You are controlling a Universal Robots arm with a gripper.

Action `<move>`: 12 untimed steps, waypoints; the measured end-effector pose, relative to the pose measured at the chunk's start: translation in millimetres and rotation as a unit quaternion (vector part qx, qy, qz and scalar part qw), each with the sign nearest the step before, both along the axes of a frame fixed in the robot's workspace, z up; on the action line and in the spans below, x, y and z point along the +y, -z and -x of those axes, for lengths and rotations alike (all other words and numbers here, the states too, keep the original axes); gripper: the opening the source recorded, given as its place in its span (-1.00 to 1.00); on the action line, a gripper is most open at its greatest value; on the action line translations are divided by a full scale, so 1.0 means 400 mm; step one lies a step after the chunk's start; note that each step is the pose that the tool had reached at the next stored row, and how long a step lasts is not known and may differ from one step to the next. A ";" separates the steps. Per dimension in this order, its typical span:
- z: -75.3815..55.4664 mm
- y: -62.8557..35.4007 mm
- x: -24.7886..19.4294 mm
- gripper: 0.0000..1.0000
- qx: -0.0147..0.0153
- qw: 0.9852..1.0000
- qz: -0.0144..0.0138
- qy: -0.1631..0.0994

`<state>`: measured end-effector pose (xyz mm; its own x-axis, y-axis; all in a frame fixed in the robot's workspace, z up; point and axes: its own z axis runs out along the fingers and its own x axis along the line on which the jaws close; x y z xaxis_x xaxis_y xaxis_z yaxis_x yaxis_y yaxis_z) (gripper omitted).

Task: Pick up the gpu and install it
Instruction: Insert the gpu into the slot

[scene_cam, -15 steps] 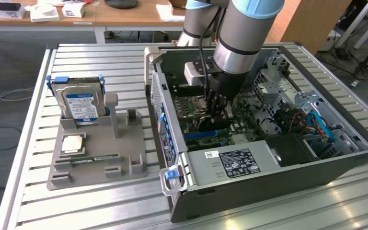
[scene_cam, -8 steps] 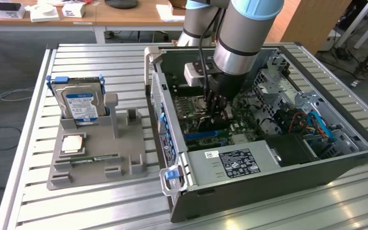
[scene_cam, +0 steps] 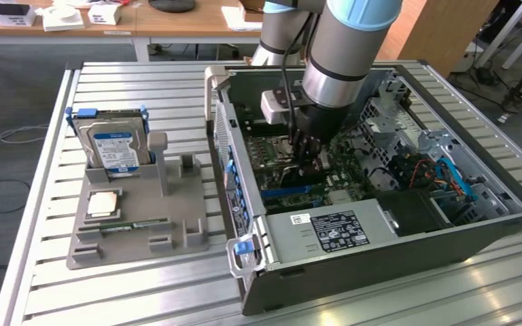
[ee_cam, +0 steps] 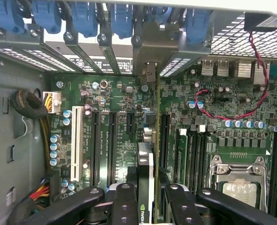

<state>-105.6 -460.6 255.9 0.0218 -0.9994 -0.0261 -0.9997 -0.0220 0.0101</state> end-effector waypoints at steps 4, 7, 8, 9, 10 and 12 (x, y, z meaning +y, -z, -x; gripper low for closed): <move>0.000 0.002 0.000 -0.45 0.000 1.000 0.000 0.000; 0.000 0.003 0.000 -0.45 0.000 1.000 0.000 0.000; 0.000 0.003 0.000 -0.45 0.000 1.000 0.000 0.000; 0.000 0.003 0.000 -0.45 0.000 1.000 0.000 0.000; 0.000 0.003 0.000 -0.45 0.000 1.000 0.000 0.000; 0.000 0.003 0.000 -0.45 0.000 1.000 0.000 0.000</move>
